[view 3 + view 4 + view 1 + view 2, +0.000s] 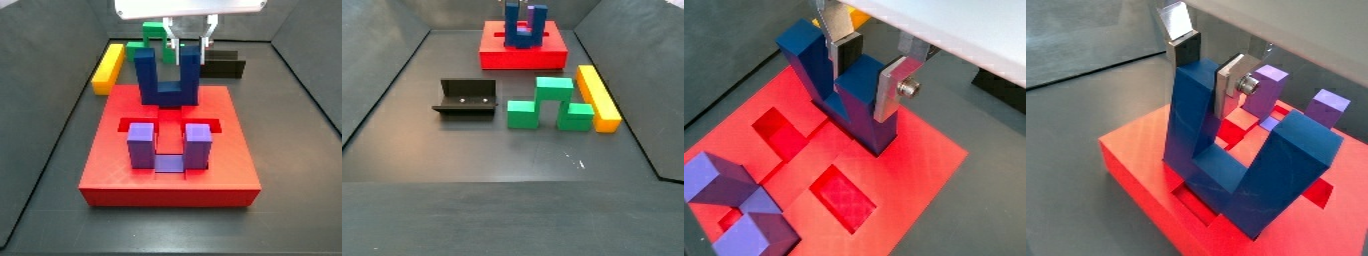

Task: Pick up the blue object. Move up. Place the blue object on the fixture. Regrasp the blue object. Move to above the board. Insert the blue object.
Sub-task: Insert the blue object.

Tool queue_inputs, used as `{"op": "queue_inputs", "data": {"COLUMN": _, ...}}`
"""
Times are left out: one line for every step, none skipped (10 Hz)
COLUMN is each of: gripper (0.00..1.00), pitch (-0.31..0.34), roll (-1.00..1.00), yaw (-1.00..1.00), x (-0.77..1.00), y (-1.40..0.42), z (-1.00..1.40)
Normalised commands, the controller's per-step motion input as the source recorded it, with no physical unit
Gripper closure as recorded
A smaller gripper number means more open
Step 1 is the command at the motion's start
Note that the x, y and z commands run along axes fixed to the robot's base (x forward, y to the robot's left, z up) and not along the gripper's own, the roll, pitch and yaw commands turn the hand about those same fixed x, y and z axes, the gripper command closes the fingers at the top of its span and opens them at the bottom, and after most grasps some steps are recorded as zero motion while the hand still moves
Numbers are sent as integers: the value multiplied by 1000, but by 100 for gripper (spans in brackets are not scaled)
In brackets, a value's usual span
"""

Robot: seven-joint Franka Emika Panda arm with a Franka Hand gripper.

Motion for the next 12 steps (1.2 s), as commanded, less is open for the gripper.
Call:
{"op": "queue_inputs", "data": {"gripper": 100, "pitch": 0, "roll": -21, "yaw": 0, "x": 0, "y": 151, "z": -77}}
{"op": "queue_inputs", "data": {"gripper": 100, "pitch": 0, "roll": 0, "yaw": 0, "x": 23, "y": 0, "z": -206}}
{"op": "queue_inputs", "data": {"gripper": 100, "pitch": 0, "roll": 36, "yaw": 0, "x": 200, "y": -120, "z": -391}}
{"op": "queue_inputs", "data": {"gripper": 100, "pitch": -10, "roll": 81, "yaw": 0, "x": 269, "y": -237, "z": -480}}
{"op": "queue_inputs", "data": {"gripper": 100, "pitch": -11, "roll": 93, "yaw": 0, "x": 331, "y": -226, "z": -597}}
{"op": "queue_inputs", "data": {"gripper": 100, "pitch": -14, "roll": 93, "yaw": 0, "x": 377, "y": -140, "z": -689}}
{"op": "queue_inputs", "data": {"gripper": 100, "pitch": -7, "roll": 93, "yaw": 0, "x": 451, "y": -11, "z": -746}}
{"op": "queue_inputs", "data": {"gripper": 100, "pitch": 0, "roll": 86, "yaw": 0, "x": 551, "y": 0, "z": -674}}
{"op": "queue_inputs", "data": {"gripper": 100, "pitch": 9, "roll": 126, "yaw": 0, "x": 369, "y": 0, "z": -511}}
{"op": "queue_inputs", "data": {"gripper": 100, "pitch": 60, "roll": 23, "yaw": 0, "x": 37, "y": -71, "z": -66}}
{"op": "queue_inputs", "data": {"gripper": 100, "pitch": 20, "roll": 0, "yaw": 0, "x": 43, "y": 0, "z": -71}}
{"op": "queue_inputs", "data": {"gripper": 100, "pitch": 17, "roll": 9, "yaw": 0, "x": 37, "y": -34, "z": -66}}
